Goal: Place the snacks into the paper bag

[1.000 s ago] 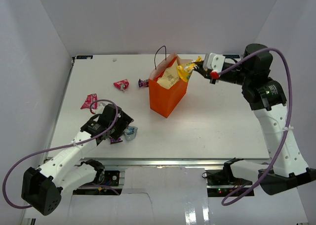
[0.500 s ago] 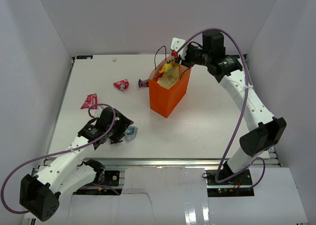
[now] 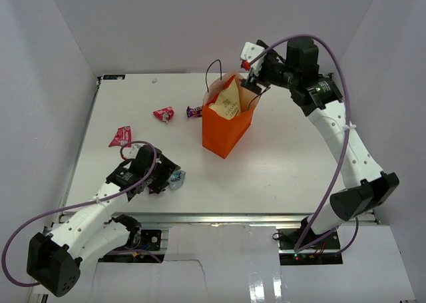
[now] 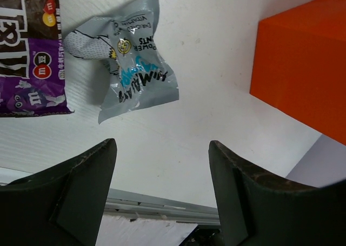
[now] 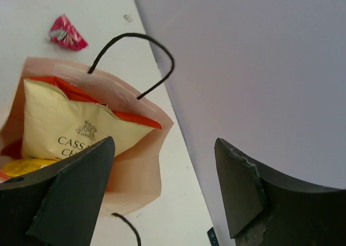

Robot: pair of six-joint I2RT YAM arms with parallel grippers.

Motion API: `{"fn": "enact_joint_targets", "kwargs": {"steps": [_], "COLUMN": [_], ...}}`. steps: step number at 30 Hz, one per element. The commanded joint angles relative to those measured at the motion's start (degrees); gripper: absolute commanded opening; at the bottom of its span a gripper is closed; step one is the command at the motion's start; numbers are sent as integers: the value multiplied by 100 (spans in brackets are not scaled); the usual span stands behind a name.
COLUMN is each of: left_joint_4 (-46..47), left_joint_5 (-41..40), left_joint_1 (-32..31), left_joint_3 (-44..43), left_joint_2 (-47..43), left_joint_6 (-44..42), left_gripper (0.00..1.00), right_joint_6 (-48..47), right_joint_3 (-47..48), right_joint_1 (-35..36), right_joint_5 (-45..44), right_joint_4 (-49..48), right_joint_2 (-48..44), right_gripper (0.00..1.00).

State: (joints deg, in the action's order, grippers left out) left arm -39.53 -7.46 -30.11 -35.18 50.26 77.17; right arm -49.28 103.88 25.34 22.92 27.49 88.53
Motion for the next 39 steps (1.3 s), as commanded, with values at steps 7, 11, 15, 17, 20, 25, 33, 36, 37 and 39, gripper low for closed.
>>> {"fn": "enact_joint_targets", "kwargs": {"steps": [7,11,15,17,20,25,33,36,37,39], "left_joint_4": [-319,-292,-257,-213,23,226,1445,2121,2273,2616], "left_joint_5": [-71,-395,-764,-809,-634,-528,95,657,737,1360], "left_joint_1": [23,23,23,23,23,23,14,-13,-21,-30], "left_joint_3": [-392,-648,-762,-719,-596,-639,-1245,-1649,-1754,-2185], "left_joint_2": [1151,1802,2399,2532,2682,2534,1295,829,758,713], "left_joint_6": [317,-7,-245,-263,-272,-552,-2238,-3214,-3399,-3934], "left_gripper": [75,75,71,58,36,18,0,0,0,0], "right_joint_6": [2149,2317,2247,2247,2291,2300,2353,2317,2300,2265], "right_joint_3": [-1859,-2634,-3302,-3584,-3857,-4094,-4542,-4806,-4937,-5052], "right_joint_1": [-1478,-2102,-2235,-2314,-2385,-2464,-2675,-2736,-2754,-2780], "right_joint_5": [441,907,1004,1066,1171,1294,1382,1382,1373,1373], "right_joint_4": [-332,-332,-332,-340,-332,-332,-323,-331,-332,-332], "right_joint_2": [-1584,-2049,-2358,-2463,-2525,-2578,-2683,-2701,-2701,-2710], "right_gripper": [86,86,87,87,87,86,86,86,85,85]}}
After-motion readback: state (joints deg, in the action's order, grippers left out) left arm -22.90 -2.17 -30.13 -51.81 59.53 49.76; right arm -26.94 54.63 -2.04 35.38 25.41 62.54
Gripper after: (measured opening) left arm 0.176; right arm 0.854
